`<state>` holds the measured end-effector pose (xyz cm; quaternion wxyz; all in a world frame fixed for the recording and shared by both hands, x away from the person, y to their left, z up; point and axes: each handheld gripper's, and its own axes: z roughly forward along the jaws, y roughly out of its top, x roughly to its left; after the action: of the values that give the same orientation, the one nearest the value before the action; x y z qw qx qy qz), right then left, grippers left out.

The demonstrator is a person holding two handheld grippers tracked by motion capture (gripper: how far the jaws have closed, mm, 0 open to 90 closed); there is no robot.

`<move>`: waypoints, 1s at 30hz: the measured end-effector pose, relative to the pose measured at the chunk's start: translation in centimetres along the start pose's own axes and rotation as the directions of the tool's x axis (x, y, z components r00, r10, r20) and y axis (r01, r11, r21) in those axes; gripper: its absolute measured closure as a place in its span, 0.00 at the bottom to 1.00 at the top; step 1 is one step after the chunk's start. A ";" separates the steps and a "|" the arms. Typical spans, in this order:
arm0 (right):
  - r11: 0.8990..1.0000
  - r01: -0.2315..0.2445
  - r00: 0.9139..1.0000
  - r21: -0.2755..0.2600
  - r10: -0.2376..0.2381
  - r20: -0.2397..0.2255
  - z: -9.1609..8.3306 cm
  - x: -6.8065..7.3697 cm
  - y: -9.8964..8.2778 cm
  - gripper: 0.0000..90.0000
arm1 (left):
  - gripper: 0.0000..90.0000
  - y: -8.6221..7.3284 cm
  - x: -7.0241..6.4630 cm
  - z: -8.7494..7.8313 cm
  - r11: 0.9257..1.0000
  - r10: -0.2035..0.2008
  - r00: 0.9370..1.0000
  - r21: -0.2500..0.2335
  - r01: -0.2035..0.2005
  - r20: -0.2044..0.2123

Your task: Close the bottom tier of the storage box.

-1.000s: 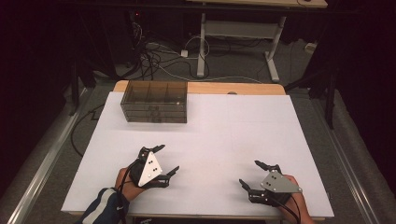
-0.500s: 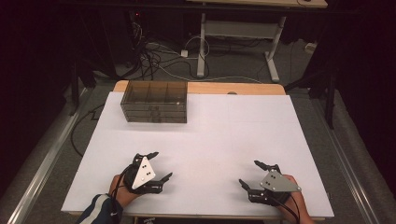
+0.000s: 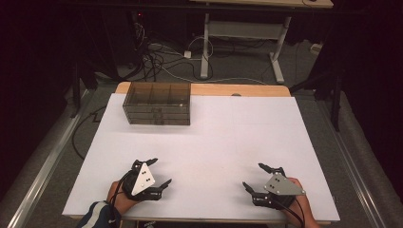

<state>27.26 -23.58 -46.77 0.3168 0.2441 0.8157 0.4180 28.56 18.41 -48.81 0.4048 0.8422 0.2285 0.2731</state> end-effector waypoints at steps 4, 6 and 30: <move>1.000 0.000 1.000 0.003 0.000 -0.003 0.1 0.0 0.0 0.24 | 0.20 0.1 0.1 -0.1 1.000 -0.001 1.000 -0.004 0.001 -0.004; 1.000 -0.003 1.000 0.004 0.003 -0.003 0.1 -0.1 -0.1 0.23 | 0.20 0.2 0.2 0.1 1.000 -0.004 1.000 -0.004 0.004 -0.008; 1.000 -0.020 1.000 -0.005 0.020 0.001 0.1 -0.5 -0.3 0.23 | 0.20 0.3 0.8 0.1 0.999 -0.038 0.999 0.000 0.038 -0.036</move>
<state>27.65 -24.06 -46.90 0.3137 0.2517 0.8120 0.4229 29.25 18.65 -48.40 0.4053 0.8330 0.2516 0.2803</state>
